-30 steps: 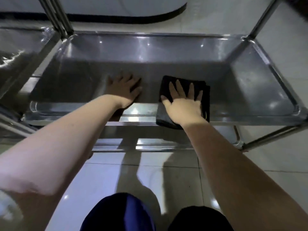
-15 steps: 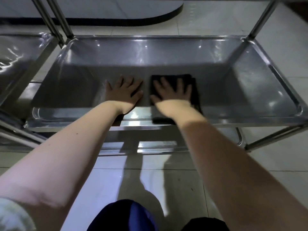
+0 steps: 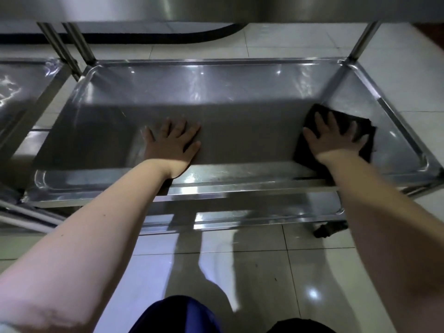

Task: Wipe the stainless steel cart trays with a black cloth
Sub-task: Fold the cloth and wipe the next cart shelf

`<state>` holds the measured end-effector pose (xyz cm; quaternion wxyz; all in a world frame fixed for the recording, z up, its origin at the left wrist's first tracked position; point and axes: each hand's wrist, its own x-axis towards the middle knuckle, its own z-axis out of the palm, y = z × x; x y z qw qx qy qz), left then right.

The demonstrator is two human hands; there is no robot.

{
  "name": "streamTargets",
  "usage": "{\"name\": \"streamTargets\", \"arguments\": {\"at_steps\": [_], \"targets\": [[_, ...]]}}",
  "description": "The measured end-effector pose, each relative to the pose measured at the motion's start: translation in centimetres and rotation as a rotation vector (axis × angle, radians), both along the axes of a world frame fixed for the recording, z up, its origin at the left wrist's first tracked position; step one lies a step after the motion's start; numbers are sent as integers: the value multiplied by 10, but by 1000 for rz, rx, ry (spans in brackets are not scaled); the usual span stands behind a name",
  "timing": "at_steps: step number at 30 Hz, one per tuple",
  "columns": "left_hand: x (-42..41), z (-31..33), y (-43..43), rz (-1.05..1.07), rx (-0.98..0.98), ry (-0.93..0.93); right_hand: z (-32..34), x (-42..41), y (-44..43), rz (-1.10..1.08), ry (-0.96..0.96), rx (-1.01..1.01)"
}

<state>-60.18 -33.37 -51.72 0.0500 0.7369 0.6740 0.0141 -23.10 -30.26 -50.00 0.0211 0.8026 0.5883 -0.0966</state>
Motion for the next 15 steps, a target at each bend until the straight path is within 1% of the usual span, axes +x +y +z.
{"name": "streamTargets", "arguments": {"at_steps": [1,5,7,9,11,13,15], "targets": [[1,1,0,1,-4,1,1,-27,-1,58,12,22],[0,4,-3,20,-26,11,-3,-170,-31,451,21,37],[-1,5,-3,24,-41,22,-4,-210,-45,560,32,-1],[-2,5,-3,16,-43,23,-2,-204,-41,588,50,-20],[-3,4,-3,15,-36,-6,-1,-166,-32,591,58,13],[-5,2,-1,9,-32,-17,-1,-112,-22,512,50,24],[-6,1,1,-3,-29,-11,0,-48,-13,385,22,4]]}}
